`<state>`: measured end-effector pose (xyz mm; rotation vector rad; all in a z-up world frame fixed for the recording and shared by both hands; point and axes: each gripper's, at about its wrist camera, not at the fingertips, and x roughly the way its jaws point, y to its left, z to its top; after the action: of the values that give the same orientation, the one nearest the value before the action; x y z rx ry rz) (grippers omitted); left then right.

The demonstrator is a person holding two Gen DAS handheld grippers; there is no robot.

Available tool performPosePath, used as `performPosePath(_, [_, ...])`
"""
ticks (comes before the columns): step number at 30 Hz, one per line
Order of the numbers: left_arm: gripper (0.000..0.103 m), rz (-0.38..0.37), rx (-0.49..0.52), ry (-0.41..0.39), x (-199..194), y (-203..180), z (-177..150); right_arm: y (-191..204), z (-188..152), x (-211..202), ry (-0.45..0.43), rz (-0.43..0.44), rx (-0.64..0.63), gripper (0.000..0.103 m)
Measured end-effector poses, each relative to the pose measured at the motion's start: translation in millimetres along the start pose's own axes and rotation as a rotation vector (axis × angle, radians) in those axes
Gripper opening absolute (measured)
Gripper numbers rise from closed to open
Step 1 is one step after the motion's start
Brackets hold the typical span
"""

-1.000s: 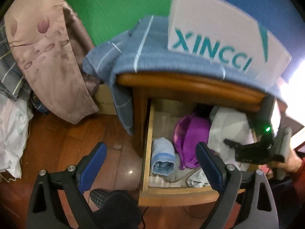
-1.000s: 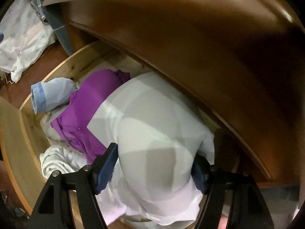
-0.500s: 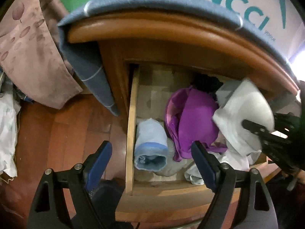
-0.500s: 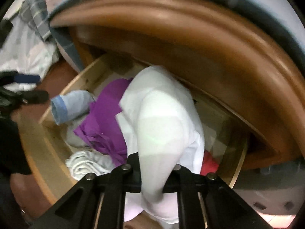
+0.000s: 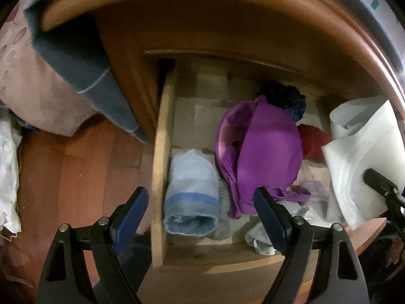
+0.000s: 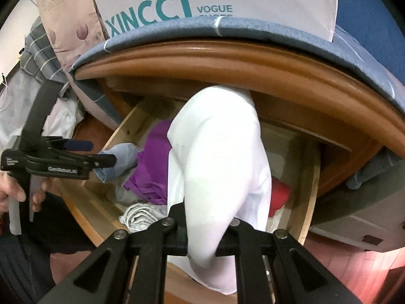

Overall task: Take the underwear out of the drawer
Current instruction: 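Grasp the white underwear with the right tool while the left reaches the light blue sock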

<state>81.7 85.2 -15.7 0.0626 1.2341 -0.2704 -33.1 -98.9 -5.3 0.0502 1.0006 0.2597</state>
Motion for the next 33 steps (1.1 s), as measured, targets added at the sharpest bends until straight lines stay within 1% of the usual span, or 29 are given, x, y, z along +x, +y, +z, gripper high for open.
performPosePath(3, [0.076,-0.008,-0.005,0.026,9,-3,3,0,1,-2,-0.016,0.027,0.011,0.01])
performPosePath(6, [0.066,-0.012,-0.004,0.065,19,-7,3,3,3,0,-0.025,0.035,0.006,0.01])
performPosePath(7, [0.063,-0.003,0.004,0.081,24,-8,3,3,3,1,-0.026,0.041,0.01,0.01])
performPosePath(9, [0.06,-0.001,0.003,0.107,31,-10,2,3,3,2,-0.023,0.044,0.015,0.01])
performPosePath(11, [0.056,-0.005,-0.007,0.126,37,-11,2,1,3,4,-0.018,0.045,0.019,0.01])
performPosePath(13, [0.042,-0.005,-0.024,0.137,42,-8,2,2,3,4,-0.015,0.05,0.02,0.01])
performPosePath(15, [0.037,0.0,-0.04,0.138,44,-5,2,-2,2,3,-0.012,0.052,0.02,0.01])
performPosePath(18, [0.034,-0.021,-0.081,0.144,48,4,5,-5,2,5,-0.005,0.051,0.021,0.01])
performPosePath(19, [0.033,-0.025,-0.081,0.144,49,4,5,-6,3,6,-0.003,0.05,0.022,0.01])
performPosePath(21, [0.031,-0.021,-0.07,0.136,47,3,5,-6,4,8,0.004,0.061,0.023,0.011])
performPosePath(22, [0.031,-0.014,-0.057,0.136,48,2,5,-6,4,9,0.007,0.063,0.025,0.013])
performPosePath(23, [0.031,-0.011,-0.053,0.138,48,1,3,-6,5,11,0.008,0.066,0.022,0.019])
performPosePath(26, [0.032,-0.003,-0.048,0.138,49,-1,3,-2,9,18,0.027,0.046,-0.007,0.027])
performPosePath(29, [0.037,0.01,-0.042,0.143,48,-10,5,2,15,31,0.071,0.04,-0.022,0.031])
performPosePath(31, [0.047,0.018,-0.03,0.158,49,-15,6,2,20,41,0.094,0.034,-0.022,0.034])
performPosePath(33, [0.05,0.02,-0.036,0.161,49,-17,8,1,25,50,0.119,0.031,-0.015,0.035])
